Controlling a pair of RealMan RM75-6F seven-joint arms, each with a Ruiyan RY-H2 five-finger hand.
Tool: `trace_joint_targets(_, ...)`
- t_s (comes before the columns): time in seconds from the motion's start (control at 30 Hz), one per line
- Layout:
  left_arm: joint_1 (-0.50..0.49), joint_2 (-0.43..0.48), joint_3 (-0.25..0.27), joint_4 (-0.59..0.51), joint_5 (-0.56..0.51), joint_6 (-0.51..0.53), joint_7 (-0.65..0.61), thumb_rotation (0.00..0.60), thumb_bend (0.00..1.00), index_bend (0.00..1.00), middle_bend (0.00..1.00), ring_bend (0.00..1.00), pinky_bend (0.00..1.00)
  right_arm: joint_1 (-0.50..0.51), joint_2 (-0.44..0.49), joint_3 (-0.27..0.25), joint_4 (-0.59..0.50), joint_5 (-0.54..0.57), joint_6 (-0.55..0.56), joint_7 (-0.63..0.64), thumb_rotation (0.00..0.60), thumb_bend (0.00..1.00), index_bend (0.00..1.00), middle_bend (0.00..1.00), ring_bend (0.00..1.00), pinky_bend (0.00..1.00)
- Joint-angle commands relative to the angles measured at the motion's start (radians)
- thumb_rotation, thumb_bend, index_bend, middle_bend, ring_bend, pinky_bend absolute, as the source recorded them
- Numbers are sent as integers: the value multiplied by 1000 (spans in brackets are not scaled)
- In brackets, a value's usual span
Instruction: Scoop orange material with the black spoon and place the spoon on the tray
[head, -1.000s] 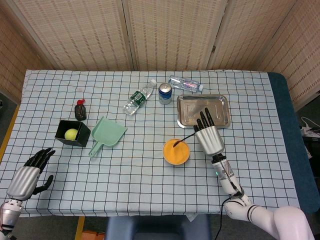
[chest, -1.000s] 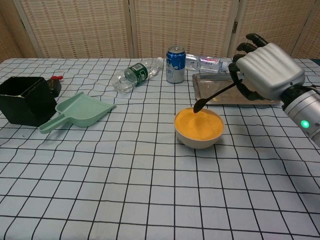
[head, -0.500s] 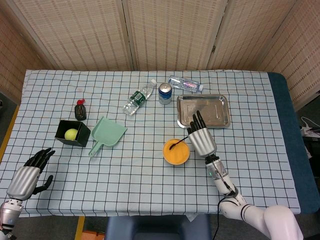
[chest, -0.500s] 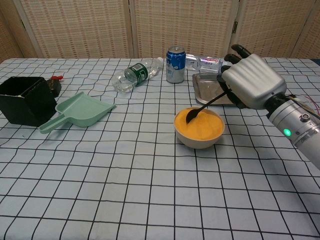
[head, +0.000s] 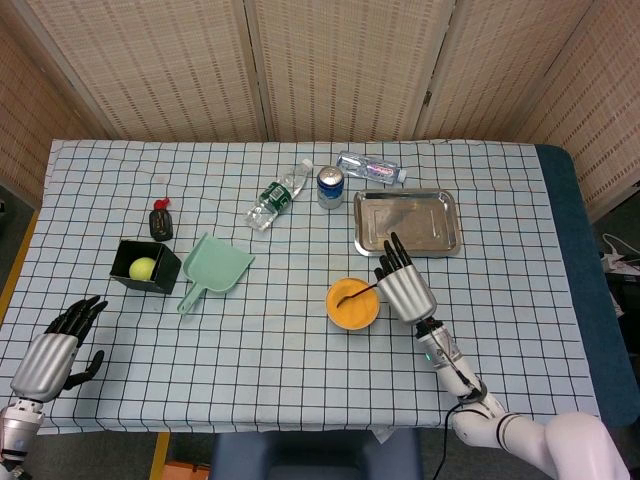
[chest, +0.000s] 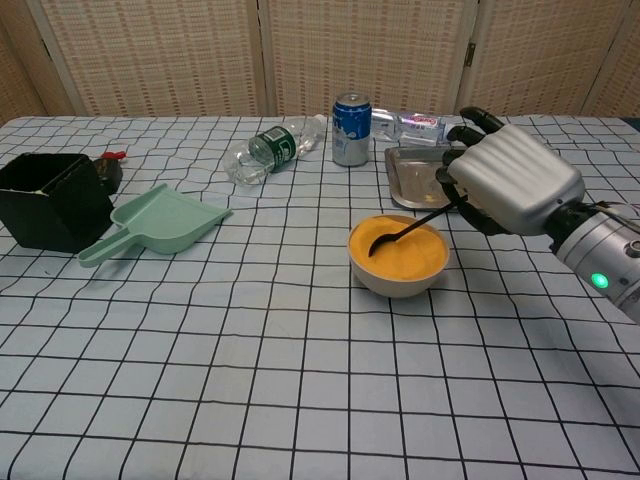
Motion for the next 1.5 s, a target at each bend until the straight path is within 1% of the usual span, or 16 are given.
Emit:
trace_joint_targets(0.03, 1, -3, -3, 1, -4, 3, 11, 600, 461, 0, 0, 1, 172, -11, 41, -4, -54, 0, -2, -7, 600, 522, 1000, 380, 123, 38)
trace_joint_targets(0.2, 3, -7, -4, -2, -4, 7, 25, 600, 461, 0, 0, 0, 172, -20, 64, 3, -88, 0, 13, 16, 600, 521, 1000, 379, 123, 38)
trace_joint_targets(0.43, 4, -8, -5, -2, -5, 7, 26, 600, 461, 0, 0, 0, 173, -25, 70, 15, -86, -3, 34, 32, 600, 521, 1000, 379, 123, 38)
trace_joint_targets(0.6, 3, -9, -5, 0, -3, 7, 25, 600, 461, 0, 0, 0, 173, -24, 30, 27, -22, -28, 97, 51, 600, 520, 1000, 380, 123, 37)
trace_joint_targets(0.87, 3, -7, -5, 2, -1, 9, 19, 600, 461, 0, 0, 0, 172, -17, -36, 21, 108, -77, 181, 95, 600, 521, 1000, 380, 123, 37)
trace_joint_targets(1.13, 3, -6, -4, 1, 2, 9, 14, 600, 460, 0, 0, 0, 172, -21, -54, 29, 149, -61, 175, 125, 600, 521, 1000, 383, 123, 37)
trace_joint_targets(1.3, 2, -7, -3, 2, 2, 5, 15, 600, 461, 0, 0, 0, 172, -16, -60, 71, 161, -16, 159, 141, 600, 521, 1000, 386, 123, 38)
trace_joint_targets(1.43, -2, -9, -2, 4, 1, -4, 16, 600, 461, 0, 0, 0, 172, 3, -74, 130, 175, 61, 92, 139, 600, 521, 1000, 386, 123, 38)
trace_joint_targets(1.5, -4, -10, -1, 3, 3, -8, 18, 600, 461, 0, 0, 0, 172, 27, -85, 159, 204, 93, 53, 133, 600, 521, 1000, 386, 123, 37)
